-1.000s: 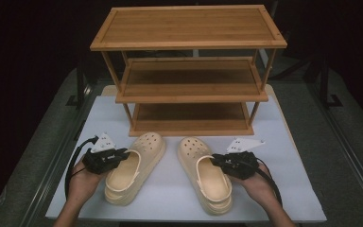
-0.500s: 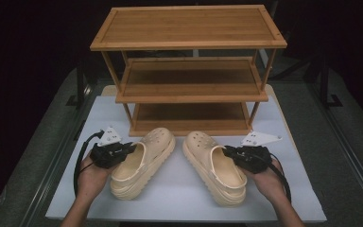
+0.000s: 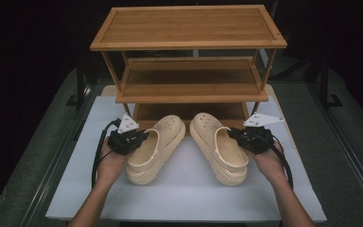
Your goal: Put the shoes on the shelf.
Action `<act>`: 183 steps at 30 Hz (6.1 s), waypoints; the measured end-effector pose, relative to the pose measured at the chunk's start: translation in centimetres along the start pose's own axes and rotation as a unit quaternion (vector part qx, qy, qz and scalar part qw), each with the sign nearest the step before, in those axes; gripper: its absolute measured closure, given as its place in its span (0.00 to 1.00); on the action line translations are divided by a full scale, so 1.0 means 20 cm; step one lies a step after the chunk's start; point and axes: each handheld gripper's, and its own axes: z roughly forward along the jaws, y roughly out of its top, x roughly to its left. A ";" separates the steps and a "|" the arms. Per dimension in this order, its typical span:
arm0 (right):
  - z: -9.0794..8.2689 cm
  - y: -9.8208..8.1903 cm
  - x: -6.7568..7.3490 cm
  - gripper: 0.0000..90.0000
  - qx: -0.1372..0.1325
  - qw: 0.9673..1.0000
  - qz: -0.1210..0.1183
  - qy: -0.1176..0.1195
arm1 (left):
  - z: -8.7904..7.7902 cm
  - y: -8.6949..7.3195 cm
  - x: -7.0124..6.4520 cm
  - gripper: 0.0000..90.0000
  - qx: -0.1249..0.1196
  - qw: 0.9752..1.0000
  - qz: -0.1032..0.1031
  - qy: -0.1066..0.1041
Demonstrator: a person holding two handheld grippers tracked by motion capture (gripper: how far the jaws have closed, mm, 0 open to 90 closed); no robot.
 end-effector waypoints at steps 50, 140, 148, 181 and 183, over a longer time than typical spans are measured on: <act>0.27 0.11 -0.13 0.43 0.033 0.998 0.054 -0.018 | 0.23 0.15 0.09 0.41 -0.021 0.997 -0.063 -0.025; 0.43 -0.07 -0.10 0.16 0.089 0.994 0.016 0.063 | 0.49 0.06 -0.02 0.00 0.042 0.994 -0.022 -0.102; 0.26 -0.17 -0.09 0.15 0.070 0.995 0.028 0.064 | 0.29 -0.07 0.00 0.00 0.037 0.994 -0.018 -0.106; -0.23 -0.71 -0.10 0.11 0.114 0.991 0.066 -0.037 | -0.28 -0.79 0.13 0.00 0.071 0.996 -0.036 -0.039; -0.23 -0.72 -0.09 0.10 0.112 0.991 0.056 -0.041 | -0.28 -0.79 0.13 0.00 0.073 0.996 -0.037 -0.040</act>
